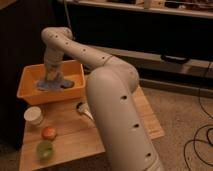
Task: Wipe tray with towel
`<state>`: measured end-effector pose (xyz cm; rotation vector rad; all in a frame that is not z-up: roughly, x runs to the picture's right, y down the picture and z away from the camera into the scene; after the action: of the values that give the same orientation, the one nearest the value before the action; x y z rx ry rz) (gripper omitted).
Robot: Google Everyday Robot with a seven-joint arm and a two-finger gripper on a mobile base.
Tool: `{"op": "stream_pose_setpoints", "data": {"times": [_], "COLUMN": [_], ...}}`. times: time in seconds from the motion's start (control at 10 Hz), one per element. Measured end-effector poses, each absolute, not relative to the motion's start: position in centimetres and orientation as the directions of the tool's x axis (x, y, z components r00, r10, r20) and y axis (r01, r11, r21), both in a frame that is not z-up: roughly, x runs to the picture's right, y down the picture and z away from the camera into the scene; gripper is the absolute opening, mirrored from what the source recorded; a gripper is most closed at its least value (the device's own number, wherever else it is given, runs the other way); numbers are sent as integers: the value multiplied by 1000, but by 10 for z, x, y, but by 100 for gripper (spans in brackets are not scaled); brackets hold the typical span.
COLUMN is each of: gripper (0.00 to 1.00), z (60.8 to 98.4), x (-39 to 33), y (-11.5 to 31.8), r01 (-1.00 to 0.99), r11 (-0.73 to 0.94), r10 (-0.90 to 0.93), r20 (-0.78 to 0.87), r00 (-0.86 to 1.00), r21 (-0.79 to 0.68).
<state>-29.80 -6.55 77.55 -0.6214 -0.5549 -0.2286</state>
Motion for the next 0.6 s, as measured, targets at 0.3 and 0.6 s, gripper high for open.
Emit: {"op": "stream_pose_setpoints", "data": {"times": [0.3, 0.6], "gripper": [0, 0], "z": [772, 780], "x": [-245, -210], "y": [-57, -66], "r01": [307, 223], "r11": [794, 806], "r10": [-17, 20], "r20": [485, 401], "r00": [874, 916], "r21": [-525, -549]}}
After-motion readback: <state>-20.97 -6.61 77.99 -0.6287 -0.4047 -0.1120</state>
